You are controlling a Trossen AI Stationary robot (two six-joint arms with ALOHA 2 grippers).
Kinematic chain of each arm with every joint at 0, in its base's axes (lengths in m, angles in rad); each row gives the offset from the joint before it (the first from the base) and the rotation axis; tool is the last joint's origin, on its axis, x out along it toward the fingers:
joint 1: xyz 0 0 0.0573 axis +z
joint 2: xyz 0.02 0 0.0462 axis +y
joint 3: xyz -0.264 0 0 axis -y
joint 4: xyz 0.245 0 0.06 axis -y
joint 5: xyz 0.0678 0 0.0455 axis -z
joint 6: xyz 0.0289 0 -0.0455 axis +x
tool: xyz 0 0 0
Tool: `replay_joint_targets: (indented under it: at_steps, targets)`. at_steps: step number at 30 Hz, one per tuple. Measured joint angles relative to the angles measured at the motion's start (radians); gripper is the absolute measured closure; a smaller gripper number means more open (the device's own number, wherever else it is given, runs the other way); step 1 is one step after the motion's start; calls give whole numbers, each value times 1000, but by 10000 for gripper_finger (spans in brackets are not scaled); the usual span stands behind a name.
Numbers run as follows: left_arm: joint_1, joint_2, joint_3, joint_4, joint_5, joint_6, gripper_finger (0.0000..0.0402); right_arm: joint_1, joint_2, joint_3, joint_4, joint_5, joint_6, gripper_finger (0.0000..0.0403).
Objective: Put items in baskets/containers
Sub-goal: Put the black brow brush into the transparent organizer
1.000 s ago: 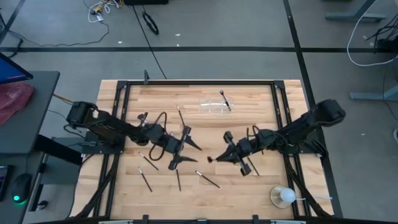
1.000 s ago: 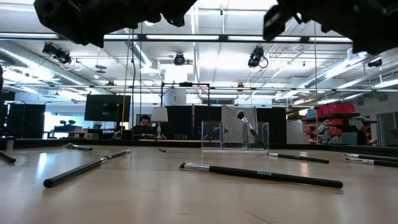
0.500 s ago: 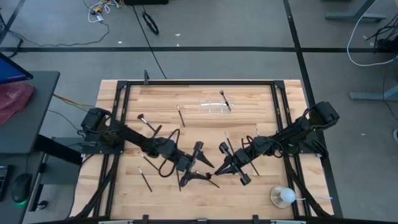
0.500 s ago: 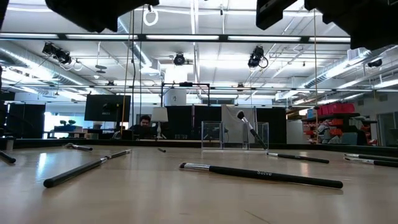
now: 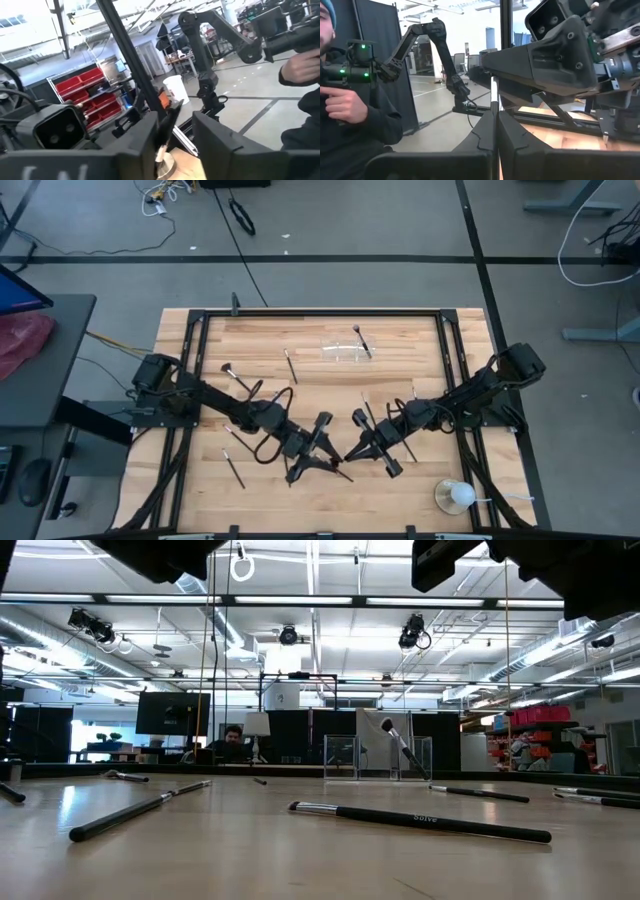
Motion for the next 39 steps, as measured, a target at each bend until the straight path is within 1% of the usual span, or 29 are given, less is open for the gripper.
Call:
replay_joint_targets:
  at_steps: [8, 11, 14, 16, 19, 21, 24, 26, 28, 30, 32, 34, 36, 39]
  targets:
    - [1, 0, 0, -2, -7, 3, 379, 0, 0, 0, -25, 7, 7, 398]
    - [0, 0, -1, -12, -14, -22, 385, 1, 0, 0, -58, 25, 60, 383]
    - [-2, -3, -2, -32, -71, -65, 384, 0, -4, 0, -125, 54, 112, 356]
    - [-2, -23, -2, -66, -135, -81, 384, -5, -21, -1, -230, 66, 141, 335]
    - [-3, -68, 0, -167, -274, -89, 385, -8, -90, -2, -446, 110, 230, 309]
    - [-2, -93, 0, -239, -383, -92, 385, -5, -144, -1, -637, 179, 297, 302]
    - [10, -144, -1, -329, -563, -87, 385, 15, -217, -2, -916, 308, 418, 302]
    - [40, -167, -4, -367, -666, -87, 384, 35, -260, -2, -1057, 394, 492, 306]
    - [88, -182, -27, -386, -735, -96, 384, 59, -287, -2, -1164, 488, 551, 313]
    - [156, -198, -49, -381, -739, -137, 385, 84, -298, -2, -1202, 583, 586, 319]
    - [237, -207, -61, -361, -702, -181, 384, 107, -298, -2, -1200, 643, 593, 325]
    - [321, -207, -66, -366, -674, -214, 384, 125, -292, -2, -1181, 687, 584, 329]
    - [395, -206, -67, -371, -670, -244, 384, 136, -288, -2, -1161, 720, 559, 333]
    - [484, -207, -67, -392, -660, -295, 384, 139, -288, -2, -1132, 734, 528, 337]
